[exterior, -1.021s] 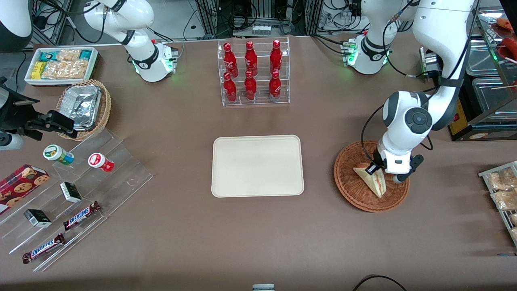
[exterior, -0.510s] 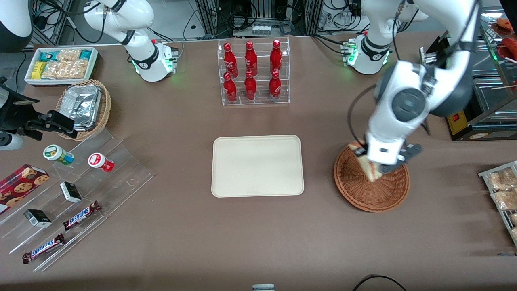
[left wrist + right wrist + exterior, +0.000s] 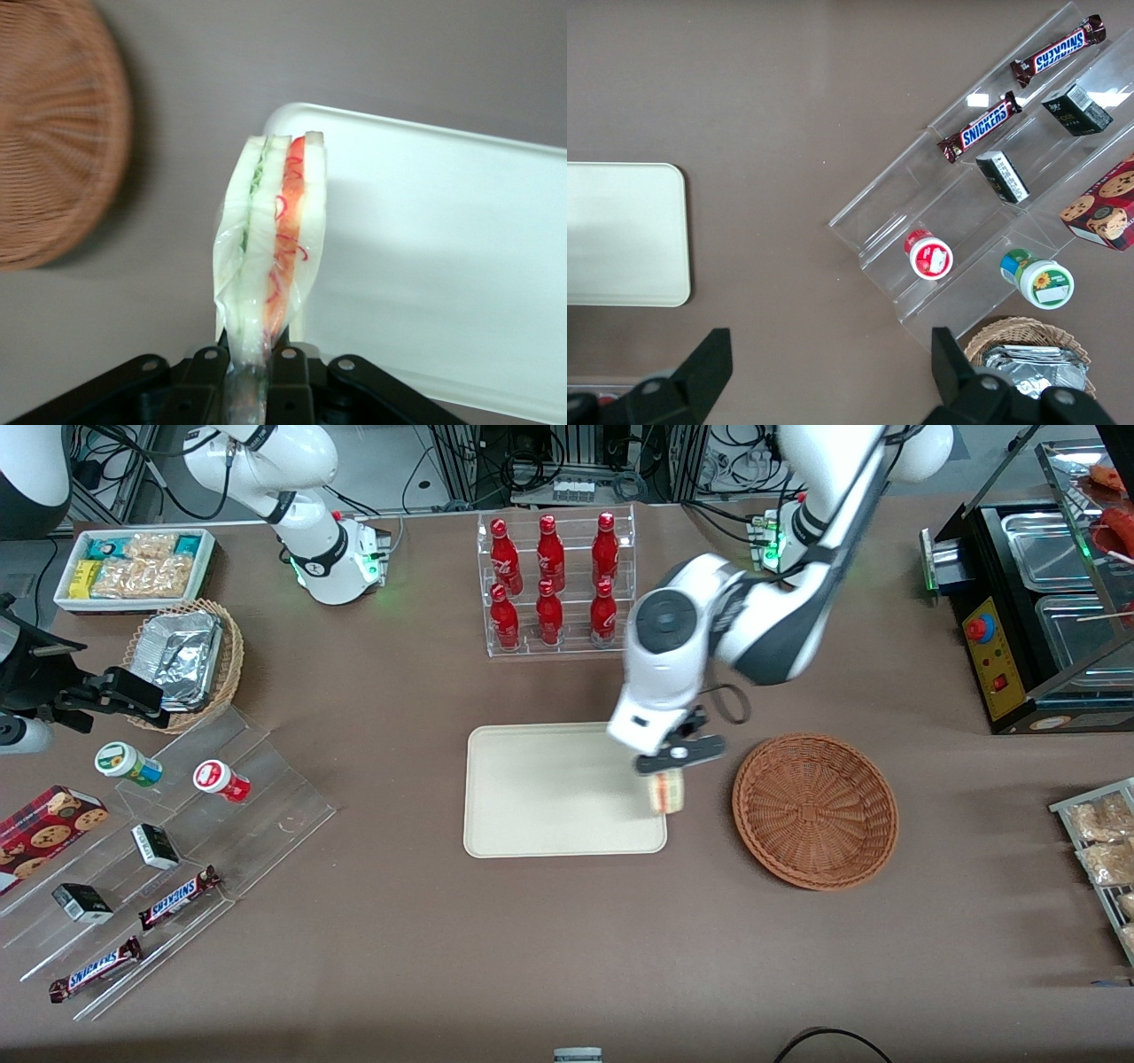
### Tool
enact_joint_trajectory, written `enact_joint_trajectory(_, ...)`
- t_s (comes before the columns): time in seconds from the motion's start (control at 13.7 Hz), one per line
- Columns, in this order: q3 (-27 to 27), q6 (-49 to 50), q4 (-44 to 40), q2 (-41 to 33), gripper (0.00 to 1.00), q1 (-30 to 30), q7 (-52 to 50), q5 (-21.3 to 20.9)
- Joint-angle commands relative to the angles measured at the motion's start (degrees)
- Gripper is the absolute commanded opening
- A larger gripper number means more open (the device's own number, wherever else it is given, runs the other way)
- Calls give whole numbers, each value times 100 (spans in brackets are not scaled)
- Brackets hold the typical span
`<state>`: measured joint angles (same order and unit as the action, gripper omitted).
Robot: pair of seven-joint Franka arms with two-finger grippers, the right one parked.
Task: Place sandwich from basket to tray
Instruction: 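Lift the sandwich and carry it over the cream tray, then lower the sandwich onto the tray and open the left gripper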
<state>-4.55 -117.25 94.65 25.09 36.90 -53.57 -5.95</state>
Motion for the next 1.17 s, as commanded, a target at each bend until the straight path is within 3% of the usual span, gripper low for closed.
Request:
enact_joint_trajectory(0.0,77,-70,-797,750,0,448,-75,-100)
enact_joint_trajectory(0.22,77,-305,-1220,1234,0,712,-285,-108)
enact_joint_trajectory(0.88,104,-1028,-1308,1780,0,977,-506,-143)
enact_joint_trajectory(0.95,104,-1028,-1326,1806,16,985,-514,-135)
enact_joint_trajectory(1.02,104,-1019,-1318,1815,17,994,-523,-143)
enact_joint_trajectory(1.09,112,-1019,-1326,1815,33,994,-619,-143)
